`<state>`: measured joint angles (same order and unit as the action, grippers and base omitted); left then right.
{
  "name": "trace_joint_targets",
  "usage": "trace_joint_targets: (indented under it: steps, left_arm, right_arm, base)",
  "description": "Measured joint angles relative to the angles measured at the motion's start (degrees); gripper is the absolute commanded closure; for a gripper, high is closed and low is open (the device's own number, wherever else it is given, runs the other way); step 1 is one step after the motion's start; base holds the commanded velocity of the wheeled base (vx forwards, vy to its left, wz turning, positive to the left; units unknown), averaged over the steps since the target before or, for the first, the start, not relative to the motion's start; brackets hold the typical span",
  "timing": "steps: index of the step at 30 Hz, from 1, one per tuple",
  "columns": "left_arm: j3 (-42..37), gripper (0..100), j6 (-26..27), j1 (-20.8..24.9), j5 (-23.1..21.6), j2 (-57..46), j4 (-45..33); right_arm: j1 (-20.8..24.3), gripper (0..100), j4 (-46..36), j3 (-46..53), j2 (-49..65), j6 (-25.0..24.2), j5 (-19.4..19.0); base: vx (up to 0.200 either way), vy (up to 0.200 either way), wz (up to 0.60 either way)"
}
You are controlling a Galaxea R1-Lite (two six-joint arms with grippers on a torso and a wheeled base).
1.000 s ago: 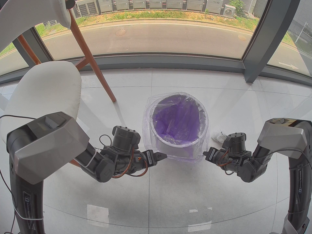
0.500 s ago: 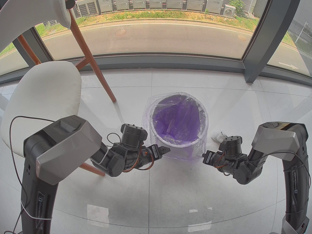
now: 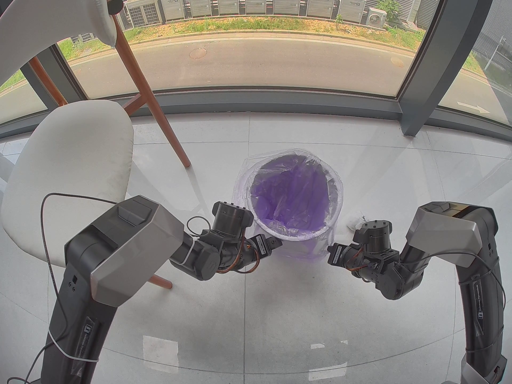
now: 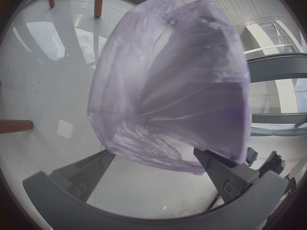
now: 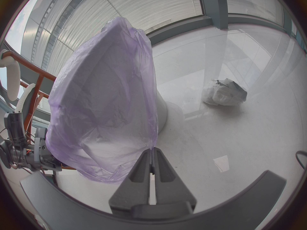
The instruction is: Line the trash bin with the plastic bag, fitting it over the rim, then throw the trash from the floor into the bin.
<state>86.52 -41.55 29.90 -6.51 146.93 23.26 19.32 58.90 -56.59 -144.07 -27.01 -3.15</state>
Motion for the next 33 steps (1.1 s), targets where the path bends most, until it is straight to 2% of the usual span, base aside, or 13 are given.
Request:
trace_joint_targets:
  steps: [7, 22, 28, 33]
  left_arm:
    - [4.4, 0, 0.1, 0.0, 2.7, 4.1, -1.1]
    - [17.2, 0, -0.1, 0.0, 6.6, 10.4, -11.9]
    - [17.7, 0, -0.9, 0.1, 7.0, 9.5, -16.0]
    - [14.1, 0, -1.5, 0.2, 7.1, 4.8, -17.1]
  right_arm:
    - [-0.1, 100, -0.5, -0.9, -1.0, 0.2, 0.1]
    - [-0.9, 100, -7.8, -8.2, -4.1, 0.4, 0.9]
    - [-1.3, 100, -7.6, -9.3, -4.6, 0.4, 1.0]
    - [-1.6, 100, -7.8, -9.3, -3.3, 0.4, 1.0]
  base:
    - [0.000, 0.000, 0.00]
    - [0.000, 0.000, 0.00]
    - [0.000, 0.000, 0.00]
    - [0.000, 0.000, 0.00]
